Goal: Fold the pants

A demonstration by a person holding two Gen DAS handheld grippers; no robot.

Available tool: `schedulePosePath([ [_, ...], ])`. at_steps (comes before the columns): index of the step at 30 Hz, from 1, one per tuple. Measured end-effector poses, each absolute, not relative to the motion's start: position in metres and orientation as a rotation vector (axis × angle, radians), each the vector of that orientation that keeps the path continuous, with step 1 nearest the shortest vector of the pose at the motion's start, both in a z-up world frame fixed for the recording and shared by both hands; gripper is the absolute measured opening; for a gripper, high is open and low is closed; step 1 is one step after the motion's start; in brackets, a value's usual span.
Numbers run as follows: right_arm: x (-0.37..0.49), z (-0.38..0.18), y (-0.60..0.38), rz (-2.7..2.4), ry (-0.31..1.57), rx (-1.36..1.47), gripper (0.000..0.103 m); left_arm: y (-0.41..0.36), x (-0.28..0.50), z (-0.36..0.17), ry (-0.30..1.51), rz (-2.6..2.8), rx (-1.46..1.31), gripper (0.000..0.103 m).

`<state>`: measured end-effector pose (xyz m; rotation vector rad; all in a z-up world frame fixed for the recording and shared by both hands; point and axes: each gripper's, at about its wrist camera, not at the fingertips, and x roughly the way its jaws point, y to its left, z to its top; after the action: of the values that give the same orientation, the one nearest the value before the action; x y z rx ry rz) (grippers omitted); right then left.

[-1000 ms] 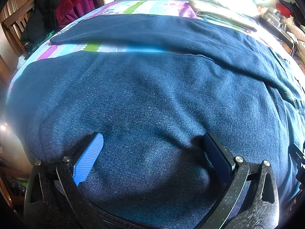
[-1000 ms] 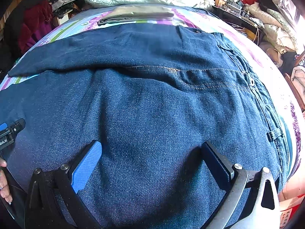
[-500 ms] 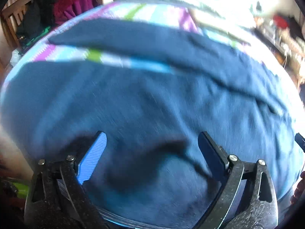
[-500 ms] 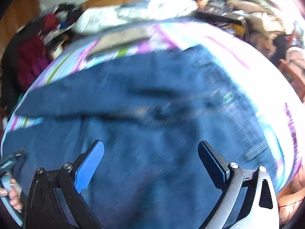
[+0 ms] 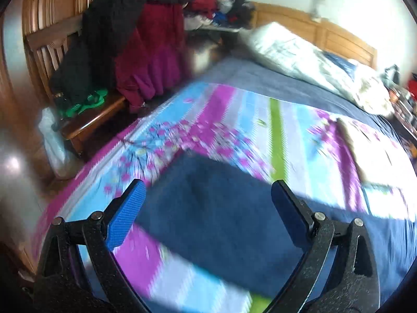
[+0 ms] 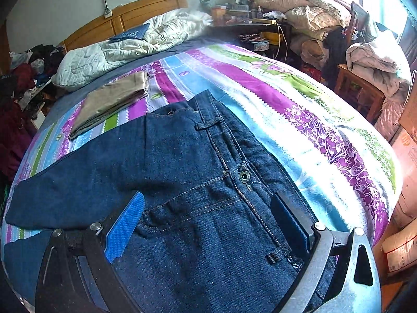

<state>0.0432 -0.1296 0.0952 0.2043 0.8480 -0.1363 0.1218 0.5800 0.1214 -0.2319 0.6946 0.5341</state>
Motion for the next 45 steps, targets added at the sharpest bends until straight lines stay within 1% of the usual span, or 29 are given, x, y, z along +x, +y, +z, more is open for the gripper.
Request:
schedulePosePath([
  [4,0.059,0.081,-0.119,-0.154,0.913,0.198,0.099,0.629,0.171,0.089,0.780,0.544,-0.268,0.094],
  [6,0.067,0.077,-0.116,-0.161,0.935,0.194,0.097,0.650,0.196,0.064,0.822,0.544,-0.252,0.087],
  [8,0.074,0.077,-0.115,-0.170,0.943,0.185,0.096,0.661,0.212,0.038,0.852,0.545,-0.261,0.084],
  [9,0.079,0.077,-0.114,-0.174,0.945,0.181,0.095,0.665,0.218,0.038,0.857,0.543,-0.263,0.082],
  [10,0.082,0.078,-0.114,-0.177,0.943,0.177,0.095,0.670,0.223,0.030,0.867,0.554,-0.258,0.081],
  [12,0.088,0.081,-0.114,-0.180,0.935,0.163,0.094,0.677,0.229,0.012,0.875,0.576,-0.255,0.075],
  [13,0.090,0.083,-0.114,-0.179,0.931,0.157,0.093,0.680,0.229,0.008,0.876,0.574,-0.261,0.074],
  [14,0.093,0.084,-0.113,-0.181,0.927,0.149,0.093,0.683,0.227,0.001,0.862,0.560,-0.282,0.074],
  [15,0.095,0.084,-0.113,-0.182,0.924,0.145,0.093,0.683,0.223,0.003,0.833,0.552,-0.296,0.070],
  [16,0.098,0.085,-0.113,-0.182,0.919,0.141,0.093,0.684,0.220,0.003,0.816,0.535,-0.316,0.066],
  [17,0.102,0.085,-0.114,-0.184,0.908,0.137,0.092,0.685,0.217,0.003,0.805,0.518,-0.327,0.054],
  [18,0.105,0.086,-0.115,-0.186,0.899,0.135,0.092,0.686,0.216,0.003,0.794,0.504,-0.334,0.037],
  [19,0.108,0.086,-0.116,-0.188,0.891,0.133,0.092,0.685,0.213,0.004,0.784,0.481,-0.343,0.033],
  [21,0.117,0.086,-0.119,-0.187,0.879,0.130,0.092,0.681,0.207,0.006,0.779,0.463,-0.338,0.023],
  [24,0.135,0.090,-0.122,-0.171,0.837,0.118,0.092,0.674,0.206,0.008,0.777,0.458,-0.317,0.017],
  [27,0.164,0.094,-0.123,-0.126,0.792,0.085,0.092,0.667,0.204,0.013,0.767,0.473,-0.289,0.015],
  [30,0.211,0.093,-0.124,-0.049,0.774,0.071,0.092,0.664,0.198,0.021,0.727,0.491,-0.315,0.014],
  [34,0.276,0.079,-0.125,-0.013,0.800,0.046,0.093,0.661,0.182,0.033,0.673,0.518,-0.391,0.014],
  [37,0.320,0.057,-0.131,-0.039,0.853,0.035,0.093,0.658,0.183,0.037,0.681,0.529,-0.400,0.013],
  [39,0.342,0.044,-0.139,-0.068,0.886,0.061,0.087,0.657,0.182,0.039,0.684,0.537,-0.412,0.013],
  [41,0.356,0.032,-0.152,-0.085,0.912,0.154,0.085,0.655,0.181,0.040,0.682,0.542,-0.426,0.013],
  [43,0.362,0.021,-0.163,-0.101,0.943,0.244,0.076,0.655,0.181,0.041,0.685,0.547,-0.430,0.013],
  [44,0.362,0.014,-0.167,-0.099,0.961,0.288,0.064,0.654,0.181,0.041,0.685,0.550,-0.432,0.013],
  [45,0.362,0.008,-0.171,-0.109,0.976,0.314,0.049,0.654,0.180,0.042,0.684,0.551,-0.435,0.013],
])
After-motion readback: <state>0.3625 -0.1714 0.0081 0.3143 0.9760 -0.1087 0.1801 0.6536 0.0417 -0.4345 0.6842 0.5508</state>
